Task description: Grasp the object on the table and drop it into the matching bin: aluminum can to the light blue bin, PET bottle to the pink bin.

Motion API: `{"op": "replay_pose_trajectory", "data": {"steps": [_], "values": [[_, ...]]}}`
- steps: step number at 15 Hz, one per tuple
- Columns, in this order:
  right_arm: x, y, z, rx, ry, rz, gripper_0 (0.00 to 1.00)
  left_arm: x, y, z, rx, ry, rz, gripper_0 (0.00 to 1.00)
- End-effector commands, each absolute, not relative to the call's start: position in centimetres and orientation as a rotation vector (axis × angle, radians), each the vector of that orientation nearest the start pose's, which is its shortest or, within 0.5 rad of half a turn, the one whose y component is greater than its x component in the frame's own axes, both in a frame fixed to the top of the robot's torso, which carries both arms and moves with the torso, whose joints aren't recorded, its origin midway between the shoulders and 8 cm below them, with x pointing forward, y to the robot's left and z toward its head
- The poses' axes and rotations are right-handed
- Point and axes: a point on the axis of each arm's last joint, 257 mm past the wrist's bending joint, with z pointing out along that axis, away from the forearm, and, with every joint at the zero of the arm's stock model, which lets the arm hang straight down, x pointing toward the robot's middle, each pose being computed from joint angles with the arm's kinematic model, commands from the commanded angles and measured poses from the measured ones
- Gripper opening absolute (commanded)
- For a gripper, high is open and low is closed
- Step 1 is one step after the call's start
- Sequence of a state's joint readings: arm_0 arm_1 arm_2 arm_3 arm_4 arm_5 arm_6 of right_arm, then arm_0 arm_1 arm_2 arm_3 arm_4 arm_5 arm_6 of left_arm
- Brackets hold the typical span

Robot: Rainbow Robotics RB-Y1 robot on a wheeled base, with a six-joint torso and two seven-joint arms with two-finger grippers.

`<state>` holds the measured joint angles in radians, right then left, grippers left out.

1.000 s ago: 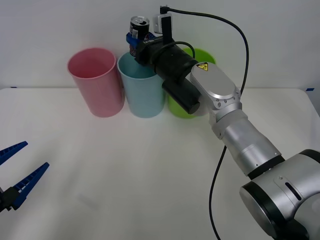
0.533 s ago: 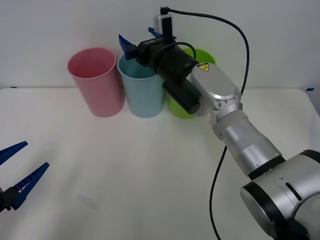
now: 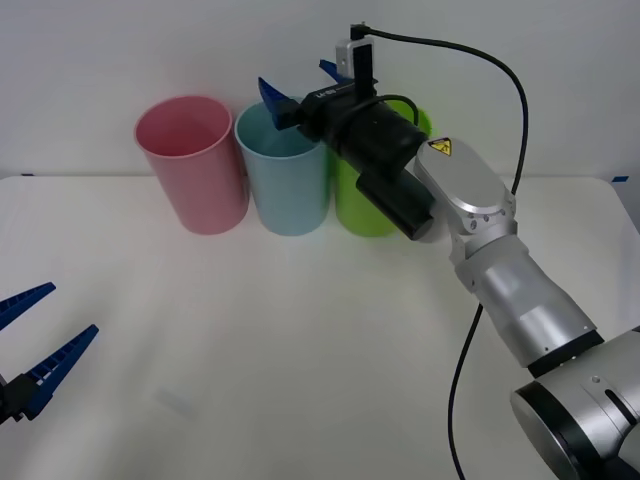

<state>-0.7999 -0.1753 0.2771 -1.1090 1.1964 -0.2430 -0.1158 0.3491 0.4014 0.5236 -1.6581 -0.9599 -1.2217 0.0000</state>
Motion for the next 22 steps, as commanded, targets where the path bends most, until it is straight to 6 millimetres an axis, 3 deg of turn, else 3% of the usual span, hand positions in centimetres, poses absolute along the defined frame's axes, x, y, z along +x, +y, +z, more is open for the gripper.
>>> {"op": "replay_pose_trajectory", "data": {"steps": [1, 6, 10, 14, 22], "values": [[63.0, 1.3, -2.3, -0.481, 1.307, 0.601, 1.00, 34.2, 33.0, -16.9, 0.465, 1.441, -0.567, 1.00], [59.8, -3.1, -3.3, -0.508, 1.287, 0.587, 1.00, 34.2, 33.0, -16.9, 0.465, 1.441, -0.567, 1.00], [56.8, -7.0, -5.3, -0.527, 1.301, 0.566, 1.00, 34.2, 33.0, -16.9, 0.465, 1.441, -0.567, 1.00], [53.1, -11.6, -7.8, -0.554, 1.323, 0.541, 1.00, 34.2, 33.0, -16.9, 0.465, 1.441, -0.567, 1.00], [47.9, -20.0, -13.5, -0.630, 1.358, 0.435, 1.00, 34.2, 33.0, -16.9, 0.465, 1.441, -0.567, 1.00]]}}
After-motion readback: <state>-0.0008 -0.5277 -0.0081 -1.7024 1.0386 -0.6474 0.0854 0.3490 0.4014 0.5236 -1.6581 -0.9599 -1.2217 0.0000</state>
